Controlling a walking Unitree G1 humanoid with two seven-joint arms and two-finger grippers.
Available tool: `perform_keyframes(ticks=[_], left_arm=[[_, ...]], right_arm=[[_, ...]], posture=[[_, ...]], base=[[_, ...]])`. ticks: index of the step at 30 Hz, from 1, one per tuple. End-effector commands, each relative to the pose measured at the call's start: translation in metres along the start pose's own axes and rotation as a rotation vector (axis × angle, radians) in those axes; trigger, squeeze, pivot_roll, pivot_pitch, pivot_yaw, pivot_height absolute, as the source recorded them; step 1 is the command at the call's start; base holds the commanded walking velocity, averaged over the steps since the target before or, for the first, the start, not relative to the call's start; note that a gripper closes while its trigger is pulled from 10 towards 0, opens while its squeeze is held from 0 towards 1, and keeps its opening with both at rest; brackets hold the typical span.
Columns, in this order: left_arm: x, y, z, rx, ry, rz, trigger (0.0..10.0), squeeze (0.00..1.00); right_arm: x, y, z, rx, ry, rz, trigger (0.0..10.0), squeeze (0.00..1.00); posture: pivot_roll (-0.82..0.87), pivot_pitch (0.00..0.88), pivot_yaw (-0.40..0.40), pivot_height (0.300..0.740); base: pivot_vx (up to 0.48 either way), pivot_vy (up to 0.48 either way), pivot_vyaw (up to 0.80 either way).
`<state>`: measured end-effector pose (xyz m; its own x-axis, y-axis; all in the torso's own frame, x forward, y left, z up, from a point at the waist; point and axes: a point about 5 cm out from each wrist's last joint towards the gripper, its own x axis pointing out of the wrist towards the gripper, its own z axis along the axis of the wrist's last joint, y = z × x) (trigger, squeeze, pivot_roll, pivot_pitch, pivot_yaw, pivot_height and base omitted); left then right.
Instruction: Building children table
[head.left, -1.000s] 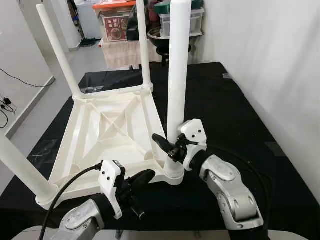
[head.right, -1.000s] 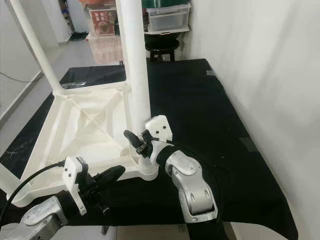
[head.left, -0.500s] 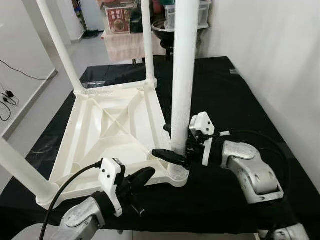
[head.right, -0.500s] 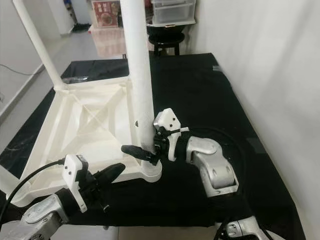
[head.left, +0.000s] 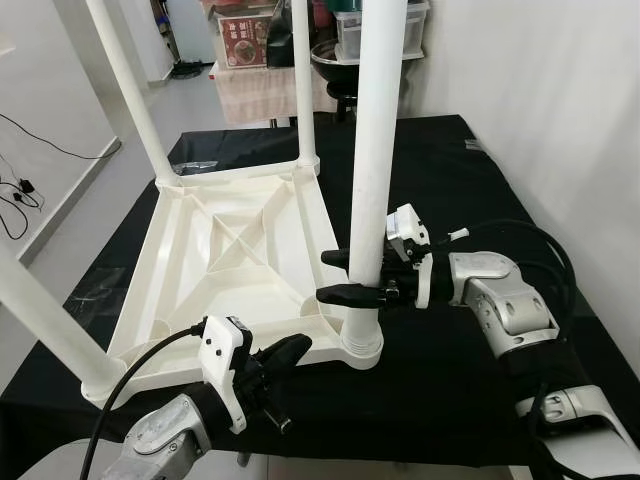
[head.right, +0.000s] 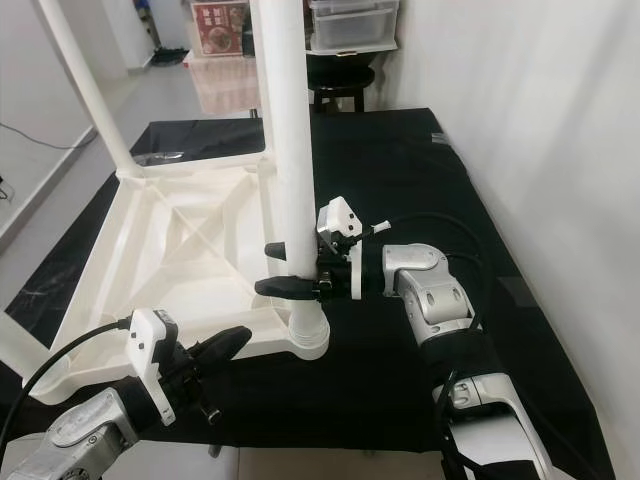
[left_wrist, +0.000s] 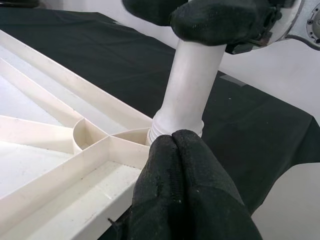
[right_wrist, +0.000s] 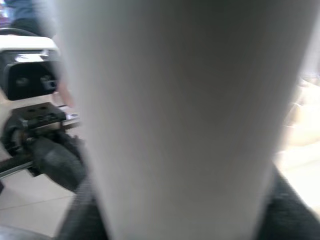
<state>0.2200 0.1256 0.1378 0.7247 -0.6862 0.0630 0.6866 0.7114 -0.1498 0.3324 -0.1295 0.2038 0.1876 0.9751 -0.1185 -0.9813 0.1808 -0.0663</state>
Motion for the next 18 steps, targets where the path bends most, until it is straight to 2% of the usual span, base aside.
perform_keyframes(ticks=[1,6,7,8,9,10,11,12,13,14,15,18], left_arm=[[-0.002,0.000,-0.003,-0.012,0.011,0.012,10.0,0.00],[-0.001,-0.001,-0.003,-0.014,0.009,0.010,10.0,0.00],[-0.002,-0.001,-0.003,-0.014,0.009,0.010,10.0,0.00],[-0.002,-0.001,-0.003,-0.014,0.009,0.010,10.0,0.00],[-0.002,-0.001,-0.003,-0.014,0.009,0.010,10.0,0.00],[-0.003,0.000,-0.003,-0.014,0.010,0.010,10.0,0.00],[-0.003,0.000,-0.003,-0.014,0.010,0.010,10.0,0.00],[-0.004,0.000,-0.002,-0.012,0.010,0.011,10.0,0.00],[-0.004,0.000,-0.002,-0.012,0.010,0.011,10.0,0.00],[-0.004,0.002,-0.002,-0.010,0.012,0.013,10.0,0.00],[-0.005,0.002,-0.002,-0.005,0.015,0.013,10.0,0.00],[-0.004,0.003,-0.003,-0.007,0.020,0.011,10.0,0.00]], right_arm=[[-0.002,0.000,0.005,-0.015,-0.009,0.004,0.0,0.00],[-0.009,0.008,-0.003,-0.007,-0.002,-0.073,0.0,0.00],[-0.010,0.010,-0.005,0.008,-0.008,-0.101,0.0,0.00],[-0.007,0.016,-0.013,0.030,0.008,-0.186,0.0,0.00],[-0.007,0.016,-0.013,0.030,0.008,-0.186,0.0,0.00],[0.004,0.022,-0.031,0.097,0.026,-0.485,0.0,0.00],[0.004,0.022,-0.031,0.097,0.026,-0.485,0.0,0.00],[0.015,0.042,-0.047,0.159,0.050,-0.648,0.0,0.00],[0.015,0.042,-0.047,0.159,0.050,-0.648,0.0,0.00],[0.022,0.057,-0.057,0.196,0.070,-0.769,0.0,0.00],[0.029,0.066,-0.059,0.189,0.088,-0.777,0.0,0.00],[0.027,0.060,-0.060,0.183,0.096,-0.778,0.0,0.00]], posture=[[-0.05,0.059,0.041,0.740],[-0.05,0.063,0.041,0.740],[-0.05,0.063,0.041,0.740],[-0.06,0.067,0.039,0.740],[-0.06,0.067,0.039,0.740],[-0.06,0.067,0.025,0.740],[-0.06,0.067,0.025,0.740],[-0.05,0.077,0.033,0.740],[-0.05,0.077,0.033,0.740],[-0.06,0.066,0.052,0.740],[-0.07,0.064,0.056,0.740],[-0.06,0.059,0.050,0.740]], base=[[0.000,0.000,0.00],[0.000,0.000,0.00],[0.000,0.000,0.00],[0.000,0.000,0.00],[0.000,0.000,0.00],[0.000,0.000,0.00],[0.000,0.000,0.00],[0.000,0.000,0.00],[0.000,0.000,0.00],[0.000,0.000,0.00],[0.000,0.000,0.00],[0.000,0.000,0.00]])
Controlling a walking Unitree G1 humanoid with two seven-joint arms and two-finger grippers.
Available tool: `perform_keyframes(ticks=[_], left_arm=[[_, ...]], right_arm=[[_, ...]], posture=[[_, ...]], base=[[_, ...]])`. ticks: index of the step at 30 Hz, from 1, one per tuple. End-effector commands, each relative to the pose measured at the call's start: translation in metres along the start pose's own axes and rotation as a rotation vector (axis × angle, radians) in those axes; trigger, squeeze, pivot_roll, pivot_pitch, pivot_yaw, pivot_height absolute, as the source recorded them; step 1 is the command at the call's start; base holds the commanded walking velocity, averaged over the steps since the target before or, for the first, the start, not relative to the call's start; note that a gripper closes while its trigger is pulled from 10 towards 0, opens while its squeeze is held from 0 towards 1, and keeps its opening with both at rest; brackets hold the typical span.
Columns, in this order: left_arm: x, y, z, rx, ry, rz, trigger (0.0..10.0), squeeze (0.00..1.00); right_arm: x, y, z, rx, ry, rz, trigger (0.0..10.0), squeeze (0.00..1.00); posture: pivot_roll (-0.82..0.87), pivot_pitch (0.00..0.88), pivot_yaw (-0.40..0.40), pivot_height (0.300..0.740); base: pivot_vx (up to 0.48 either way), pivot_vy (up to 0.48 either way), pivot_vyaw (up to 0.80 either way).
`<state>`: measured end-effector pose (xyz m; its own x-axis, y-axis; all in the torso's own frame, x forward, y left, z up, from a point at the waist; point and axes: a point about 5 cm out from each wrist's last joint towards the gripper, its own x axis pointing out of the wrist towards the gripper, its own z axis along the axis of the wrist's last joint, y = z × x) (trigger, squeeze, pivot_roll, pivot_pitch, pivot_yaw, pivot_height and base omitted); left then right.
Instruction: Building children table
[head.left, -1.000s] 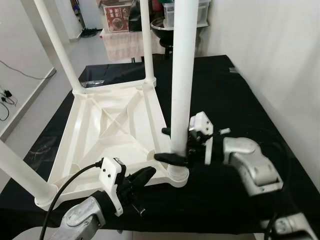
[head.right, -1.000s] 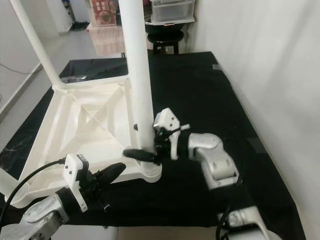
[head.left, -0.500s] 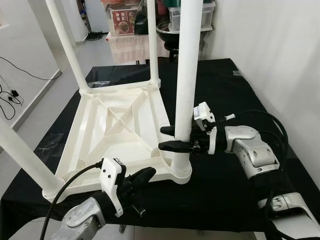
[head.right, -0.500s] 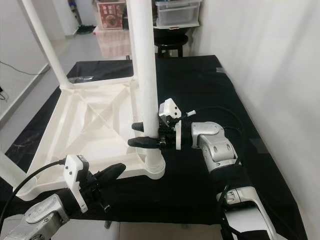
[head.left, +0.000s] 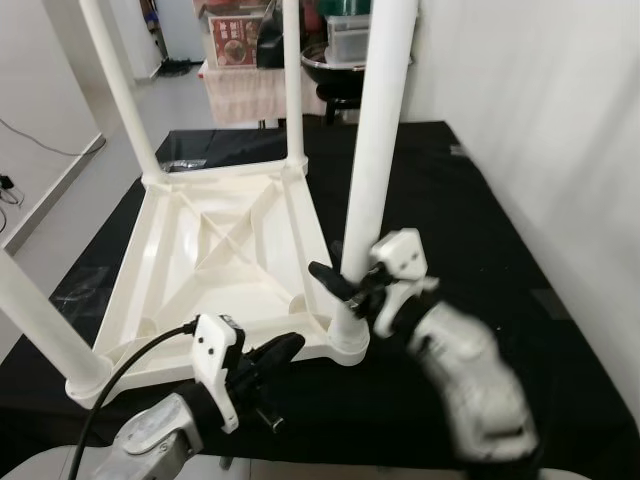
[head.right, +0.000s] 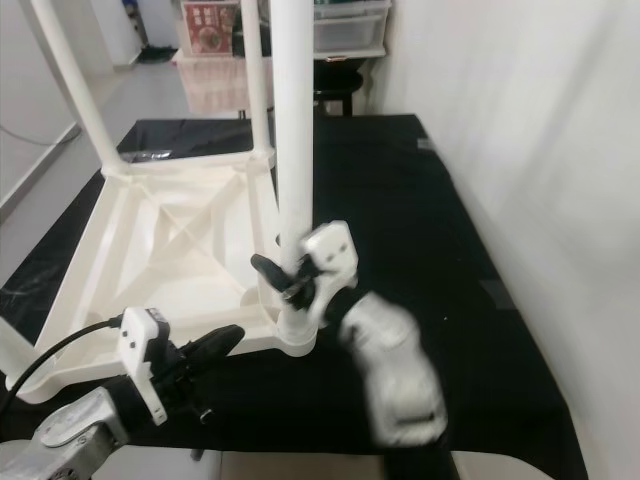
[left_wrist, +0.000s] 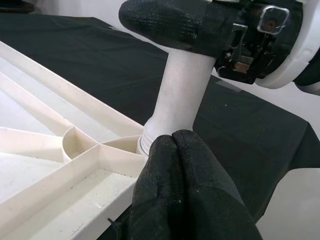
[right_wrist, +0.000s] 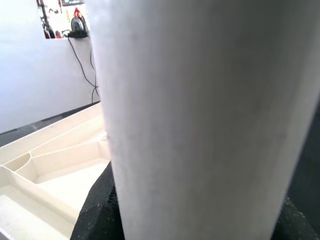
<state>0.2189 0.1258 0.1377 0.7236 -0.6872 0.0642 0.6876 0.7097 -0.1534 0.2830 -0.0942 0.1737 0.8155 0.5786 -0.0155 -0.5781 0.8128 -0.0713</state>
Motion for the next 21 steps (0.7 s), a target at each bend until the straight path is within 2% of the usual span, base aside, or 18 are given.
perform_keyframes(ticks=[1,4,5,10,11,13,14,17,18,19,20,21], left_arm=[[-0.003,0.003,-0.004,-0.003,0.024,0.006,10.0,0.00],[-0.003,0.003,-0.004,-0.003,0.024,0.007,10.0,0.00],[-0.003,0.003,-0.004,-0.002,0.021,0.014,10.0,0.00],[-0.004,0.003,-0.003,-0.001,0.017,0.024,10.0,0.00],[-0.004,0.003,-0.003,-0.002,0.015,0.027,10.0,0.00],[-0.003,0.003,-0.003,-0.004,0.015,0.024,10.0,0.00],[-0.002,0.004,-0.003,-0.005,0.015,0.022,10.0,0.00],[-0.002,0.004,-0.003,-0.005,0.015,0.021,10.0,0.00],[-0.001,0.004,-0.003,-0.005,0.014,0.019,10.0,0.00],[-0.001,0.004,-0.003,-0.005,0.014,0.019,10.0,0.00],[-0.001,0.004,-0.003,-0.004,0.014,0.019,10.0,0.00],[-0.001,0.004,-0.003,-0.004,0.015,0.020,10.0,0.00]], right_arm=[[-0.002,-0.003,-0.036,0.069,0.177,-0.016,0.0,0.00],[0.002,-0.004,-0.035,0.072,0.172,-0.013,0.0,0.00],[0.005,-0.005,-0.033,0.064,0.169,-0.019,4.3,0.00],[0.008,-0.006,-0.031,0.055,0.167,-0.032,4.3,0.00],[0.009,-0.006,-0.028,0.060,0.158,-0.015,10.0,1.00],[0.015,-0.010,-0.018,0.026,0.136,0.183,10.0,1.00],[0.017,-0.015,-0.012,-0.006,0.118,0.230,10.0,1.00],[0.018,-0.021,-0.006,-0.031,0.103,0.272,10.0,1.00],[0.017,-0.031,0.003,-0.084,0.074,0.361,10.0,1.00],[0.017,-0.031,0.003,-0.084,0.074,0.361,10.0,1.00],[0.015,-0.033,0.007,-0.098,0.069,0.436,10.0,0.55],[0.013,-0.035,0.009,-0.104,0.067,0.500,10.0,0.00]], posture=[[-0.05,0.055,0.040,0.740],[-0.05,0.055,0.043,0.740],[-0.05,0.054,0.044,0.740],[-0.05,0.054,0.044,0.740],[-0.05,0.053,0.045,0.740],[-0.04,0.053,0.049,0.740],[-0.04,0.048,0.052,0.740],[-0.04,0.047,0.052,0.740],[-0.04,0.048,0.053,0.740],[-0.04,0.048,0.053,0.740],[-0.03,0.050,0.056,0.740],[-0.03,0.050,0.056,0.740]], base=[[0.000,0.000,0.00],[0.000,0.000,0.00],[0.000,0.000,0.00],[0.000,0.000,0.00],[0.000,0.000,0.00],[0.000,0.000,0.00],[0.000,0.000,0.00],[0.000,0.000,0.00],[0.000,0.000,0.00],[0.000,0.000,0.00],[0.000,0.000,0.00],[0.000,0.000,0.00]])
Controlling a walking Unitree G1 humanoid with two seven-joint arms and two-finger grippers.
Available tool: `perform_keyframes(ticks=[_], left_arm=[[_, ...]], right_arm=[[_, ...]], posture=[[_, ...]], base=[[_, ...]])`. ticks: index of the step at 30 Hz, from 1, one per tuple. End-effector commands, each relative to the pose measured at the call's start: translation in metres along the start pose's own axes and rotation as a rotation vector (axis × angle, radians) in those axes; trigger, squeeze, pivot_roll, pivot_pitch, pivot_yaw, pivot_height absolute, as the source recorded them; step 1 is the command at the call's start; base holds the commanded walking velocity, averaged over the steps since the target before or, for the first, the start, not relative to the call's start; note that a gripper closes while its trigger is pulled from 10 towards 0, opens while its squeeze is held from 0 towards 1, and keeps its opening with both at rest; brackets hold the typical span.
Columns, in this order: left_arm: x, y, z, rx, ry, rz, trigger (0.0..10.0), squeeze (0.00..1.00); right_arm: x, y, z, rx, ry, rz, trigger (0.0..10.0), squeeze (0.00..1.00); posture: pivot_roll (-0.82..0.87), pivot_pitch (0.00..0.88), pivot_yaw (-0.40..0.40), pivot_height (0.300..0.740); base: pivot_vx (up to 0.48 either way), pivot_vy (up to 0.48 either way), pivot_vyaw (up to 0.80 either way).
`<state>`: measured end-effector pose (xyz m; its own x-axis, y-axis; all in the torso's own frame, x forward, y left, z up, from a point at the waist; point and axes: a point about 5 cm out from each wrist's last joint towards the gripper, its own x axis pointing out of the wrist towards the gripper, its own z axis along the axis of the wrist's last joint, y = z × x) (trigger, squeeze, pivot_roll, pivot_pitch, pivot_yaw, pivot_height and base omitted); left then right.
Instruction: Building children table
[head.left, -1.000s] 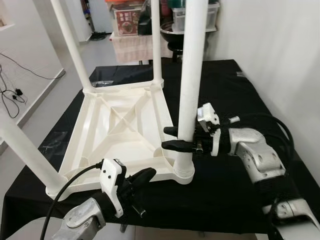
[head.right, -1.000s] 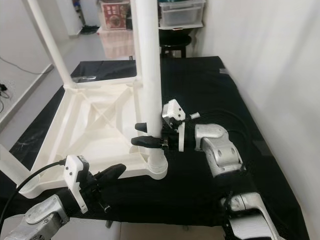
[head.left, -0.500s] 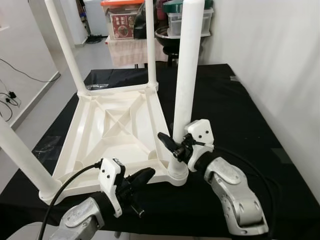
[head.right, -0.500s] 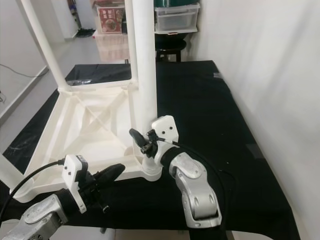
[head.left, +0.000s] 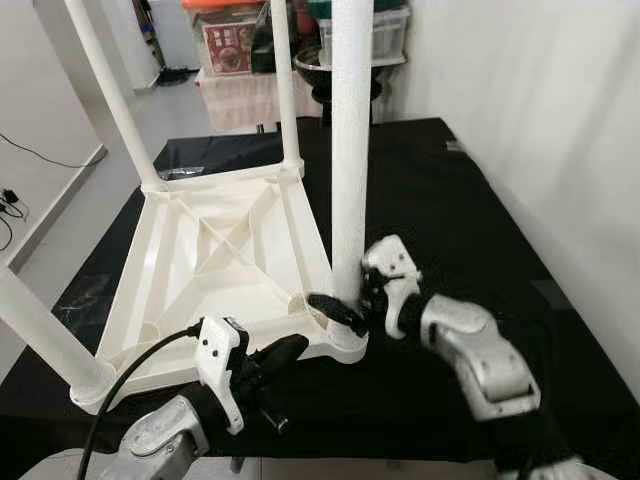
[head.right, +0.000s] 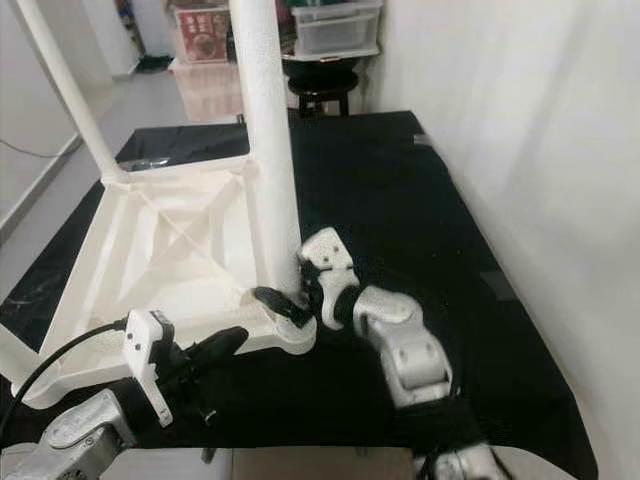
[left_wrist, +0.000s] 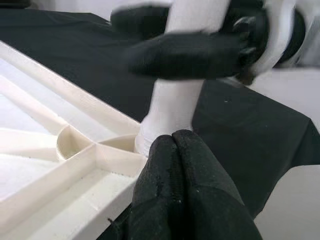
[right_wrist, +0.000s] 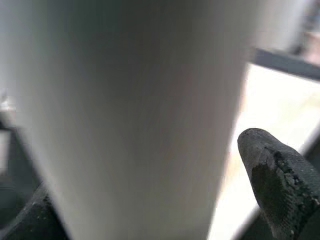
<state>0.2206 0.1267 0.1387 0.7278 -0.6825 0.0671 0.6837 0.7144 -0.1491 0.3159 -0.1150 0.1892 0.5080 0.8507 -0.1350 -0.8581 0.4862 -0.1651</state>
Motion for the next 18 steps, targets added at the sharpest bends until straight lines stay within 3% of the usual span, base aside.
perform_keyframes(ticks=[1,4,12,13,18], left_arm=[[-0.002,0.002,-0.004,-0.008,0.019,0.015,10.0,0.00],[-0.002,0.002,-0.004,-0.008,0.019,0.015,10.0,0.00],[-0.002,0.000,-0.004,-0.010,0.018,0.016,10.0,0.00],[-0.002,0.000,-0.004,-0.009,0.018,0.016,10.0,0.00],[-0.002,0.000,-0.004,-0.009,0.018,0.016,10.0,0.00]], right_arm=[[-0.003,0.001,-0.002,0.006,-0.006,0.139,10.0,0.00],[-0.005,-0.004,-0.001,-0.004,0.004,0.211,10.0,0.00],[0.001,-0.028,0.001,0.022,0.010,0.240,10.0,0.00],[0.001,-0.032,0.000,0.039,0.008,0.244,0.0,0.00],[-0.002,-0.037,-0.005,0.057,0.015,0.263,0.0,0.00]], posture=[[-0.03,0.050,0.054,0.740],[-0.03,0.052,0.053,0.740],[-0.02,0.053,0.047,0.740],[-0.02,0.054,0.045,0.740],[-0.02,0.055,0.046,0.740]], base=[[0.000,0.000,0.00],[0.000,0.000,0.00],[0.000,0.000,0.00],[0.000,0.000,0.00],[0.000,0.000,0.00]])
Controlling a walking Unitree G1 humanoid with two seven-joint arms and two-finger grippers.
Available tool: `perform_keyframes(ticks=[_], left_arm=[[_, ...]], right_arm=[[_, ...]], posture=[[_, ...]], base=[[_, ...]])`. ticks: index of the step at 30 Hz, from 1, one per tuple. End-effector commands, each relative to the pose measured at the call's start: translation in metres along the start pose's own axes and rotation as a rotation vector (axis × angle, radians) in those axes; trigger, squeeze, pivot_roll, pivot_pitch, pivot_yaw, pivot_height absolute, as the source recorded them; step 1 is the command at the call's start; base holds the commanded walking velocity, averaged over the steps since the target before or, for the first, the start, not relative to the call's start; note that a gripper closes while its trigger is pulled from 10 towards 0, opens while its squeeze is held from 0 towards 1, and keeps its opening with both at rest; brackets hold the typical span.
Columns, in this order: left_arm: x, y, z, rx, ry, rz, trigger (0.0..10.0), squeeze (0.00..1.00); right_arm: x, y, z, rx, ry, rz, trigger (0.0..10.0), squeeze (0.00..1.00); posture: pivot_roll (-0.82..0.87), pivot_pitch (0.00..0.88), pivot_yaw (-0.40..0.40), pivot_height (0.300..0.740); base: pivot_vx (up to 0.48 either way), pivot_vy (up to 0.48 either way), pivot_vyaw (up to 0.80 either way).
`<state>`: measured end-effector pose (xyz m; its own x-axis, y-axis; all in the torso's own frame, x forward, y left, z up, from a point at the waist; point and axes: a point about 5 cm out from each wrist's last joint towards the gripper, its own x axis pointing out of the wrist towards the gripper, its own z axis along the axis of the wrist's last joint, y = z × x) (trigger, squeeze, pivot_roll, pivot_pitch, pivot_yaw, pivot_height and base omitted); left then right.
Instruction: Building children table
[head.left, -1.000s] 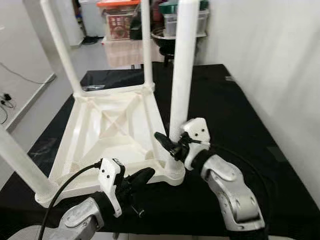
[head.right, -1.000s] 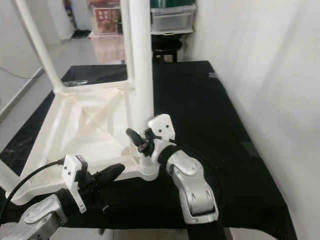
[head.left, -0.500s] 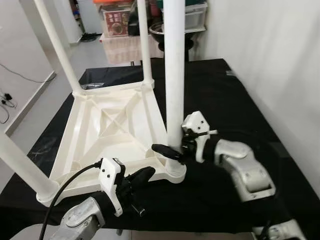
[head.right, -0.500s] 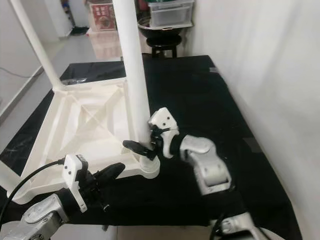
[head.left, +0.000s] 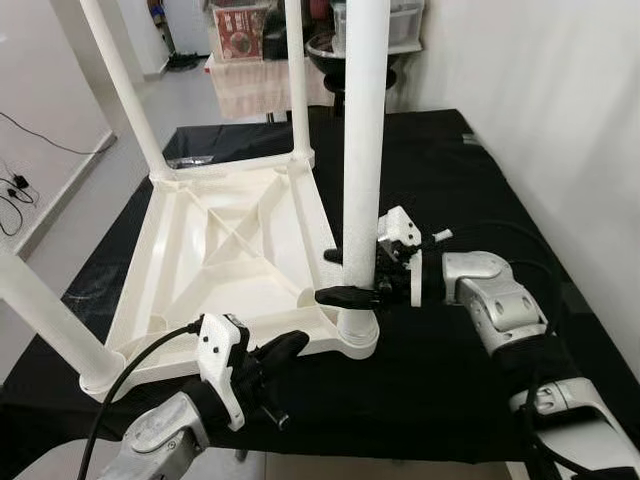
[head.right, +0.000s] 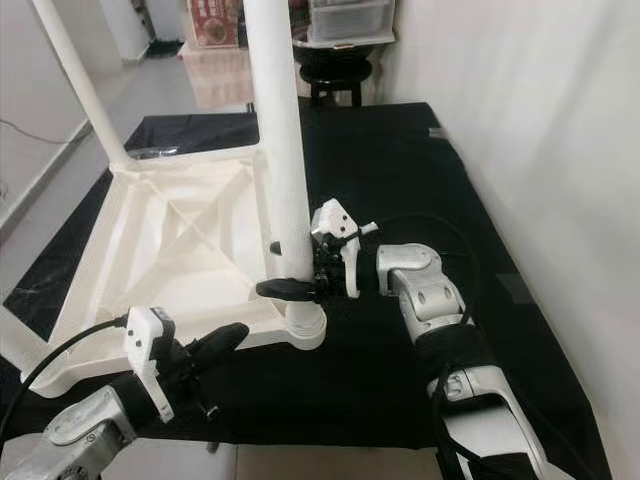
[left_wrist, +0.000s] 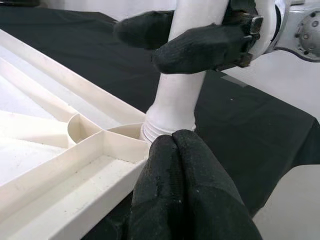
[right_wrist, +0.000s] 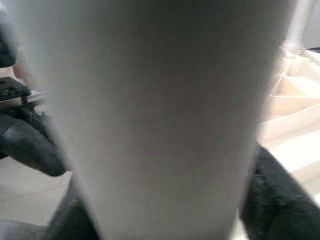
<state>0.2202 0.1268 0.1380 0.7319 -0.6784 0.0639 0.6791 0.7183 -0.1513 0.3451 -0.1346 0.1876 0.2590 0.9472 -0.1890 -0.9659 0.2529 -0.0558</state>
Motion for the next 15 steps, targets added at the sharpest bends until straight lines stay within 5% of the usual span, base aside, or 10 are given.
perform_keyframes(ticks=[1,10,11,14,15], left_arm=[[-0.002,0.000,-0.004,-0.008,0.016,0.009,10.0,0.00],[-0.002,-0.001,-0.003,-0.011,0.018,0.001,10.0,0.00],[-0.004,0.000,-0.003,-0.009,0.020,0.002,10.0,0.00],[-0.004,0.000,-0.003,-0.009,0.020,0.002,10.0,0.00],[-0.006,0.002,-0.002,-0.006,0.022,0.003,10.0,0.00]], right_arm=[[-0.003,-0.003,0.000,-0.002,-0.004,-0.001,0.0,0.00],[-0.023,-0.001,-0.028,0.043,0.062,-0.258,0.0,0.00],[-0.015,0.010,-0.041,0.108,0.068,-0.609,0.0,0.00],[-0.015,0.010,-0.041,0.108,0.068,-0.609,0.0,0.00],[-0.004,0.036,-0.049,0.205,0.047,-0.889,0.0,0.00]], posture=[[-0.02,0.055,0.046,0.740],[-0.03,0.068,0.047,0.740],[-0.03,0.076,0.039,0.740],[-0.03,0.076,0.039,0.740],[-0.03,0.080,0.060,0.740]], base=[[0.000,0.000,0.00],[0.000,0.000,0.00],[0.000,0.000,0.00],[0.000,0.000,0.00],[0.000,0.000,0.00]])
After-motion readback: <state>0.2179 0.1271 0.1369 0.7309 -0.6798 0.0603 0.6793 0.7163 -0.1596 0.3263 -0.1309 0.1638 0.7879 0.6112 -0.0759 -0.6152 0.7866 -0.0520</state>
